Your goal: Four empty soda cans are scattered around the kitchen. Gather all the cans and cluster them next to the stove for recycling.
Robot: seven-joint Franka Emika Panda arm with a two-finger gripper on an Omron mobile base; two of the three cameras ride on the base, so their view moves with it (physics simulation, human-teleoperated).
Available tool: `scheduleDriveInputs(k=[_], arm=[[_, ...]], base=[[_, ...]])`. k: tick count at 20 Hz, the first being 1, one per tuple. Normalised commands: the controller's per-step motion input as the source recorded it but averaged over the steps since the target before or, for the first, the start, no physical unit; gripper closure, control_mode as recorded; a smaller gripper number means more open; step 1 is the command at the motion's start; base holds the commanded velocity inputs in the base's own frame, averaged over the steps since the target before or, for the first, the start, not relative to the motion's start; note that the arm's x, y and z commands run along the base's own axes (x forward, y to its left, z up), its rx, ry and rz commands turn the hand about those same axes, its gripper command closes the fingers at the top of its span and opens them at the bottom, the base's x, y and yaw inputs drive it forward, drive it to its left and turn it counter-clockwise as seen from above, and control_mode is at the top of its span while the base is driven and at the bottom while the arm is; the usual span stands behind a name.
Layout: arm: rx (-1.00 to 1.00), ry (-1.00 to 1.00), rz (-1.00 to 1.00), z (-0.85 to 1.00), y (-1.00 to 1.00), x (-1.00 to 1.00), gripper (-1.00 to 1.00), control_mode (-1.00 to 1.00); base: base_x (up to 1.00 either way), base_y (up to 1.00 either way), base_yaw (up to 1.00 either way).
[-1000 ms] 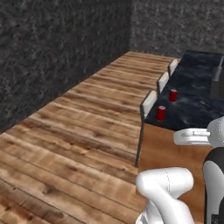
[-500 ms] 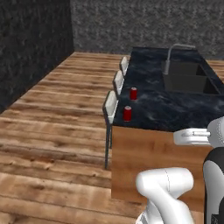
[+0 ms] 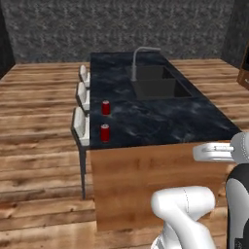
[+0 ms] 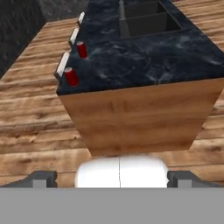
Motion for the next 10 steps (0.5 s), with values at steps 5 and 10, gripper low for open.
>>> scheduleDriveInputs(k=[5, 10], arm=[[0.00, 0.00, 0.00, 0.00, 0.00, 0.00, -1.00, 1.00], [0.00, 0.00, 0.00, 0.00, 0.00, 0.00, -1.00, 1.00]], base=[[0.04, 0.26, -0.43], [0.02, 0.91, -0.14]])
